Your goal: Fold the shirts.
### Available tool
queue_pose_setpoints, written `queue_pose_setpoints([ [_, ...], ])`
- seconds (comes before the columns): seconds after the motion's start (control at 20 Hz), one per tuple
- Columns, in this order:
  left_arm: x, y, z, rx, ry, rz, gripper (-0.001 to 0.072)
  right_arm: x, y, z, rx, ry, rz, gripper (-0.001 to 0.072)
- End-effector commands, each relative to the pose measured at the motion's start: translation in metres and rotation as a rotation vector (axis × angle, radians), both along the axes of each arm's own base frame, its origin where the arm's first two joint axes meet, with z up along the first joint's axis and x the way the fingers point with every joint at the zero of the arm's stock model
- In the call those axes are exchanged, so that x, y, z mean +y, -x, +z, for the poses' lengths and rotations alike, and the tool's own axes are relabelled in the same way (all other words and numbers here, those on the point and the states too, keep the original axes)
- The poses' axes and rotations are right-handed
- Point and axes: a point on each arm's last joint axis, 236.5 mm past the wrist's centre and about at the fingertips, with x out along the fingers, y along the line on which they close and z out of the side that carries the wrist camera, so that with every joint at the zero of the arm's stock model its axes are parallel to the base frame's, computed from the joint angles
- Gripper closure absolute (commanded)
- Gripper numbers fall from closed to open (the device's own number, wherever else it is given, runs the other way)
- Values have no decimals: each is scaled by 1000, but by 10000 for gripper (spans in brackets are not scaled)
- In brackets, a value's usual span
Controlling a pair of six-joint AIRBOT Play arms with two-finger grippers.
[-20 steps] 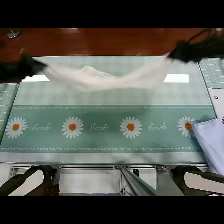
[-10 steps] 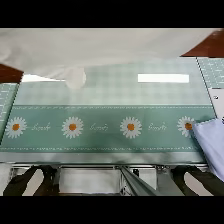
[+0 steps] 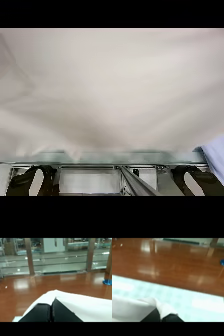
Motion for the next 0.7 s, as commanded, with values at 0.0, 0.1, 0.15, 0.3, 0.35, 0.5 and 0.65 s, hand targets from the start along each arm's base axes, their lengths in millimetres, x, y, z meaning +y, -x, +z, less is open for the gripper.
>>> queue_pose_setpoints([
  [0.0,8,-25,-50,142,53,-6,676,1,-12,-54,191,-11,13,690],
  [0.1,13,-60,-103,282,107,-25,676,1,-39,-96,303,-39,23,690],
  [0.15,17,-80,-132,351,134,-32,676,2,-57,-119,347,-62,24,690],
  [0.3,17,-139,-212,496,182,-84,676,0,-114,-192,459,-121,11,690],
  [0.35,18,-160,-237,532,204,-83,676,-3,-135,-218,494,-141,-5,691],
  [0.5,19,-223,-305,641,250,-81,676,-15,-196,-285,581,-162,-53,691],
  [0.65,19,-284,-366,689,328,-52,676,-18,-262,-348,618,-275,-110,691],
])
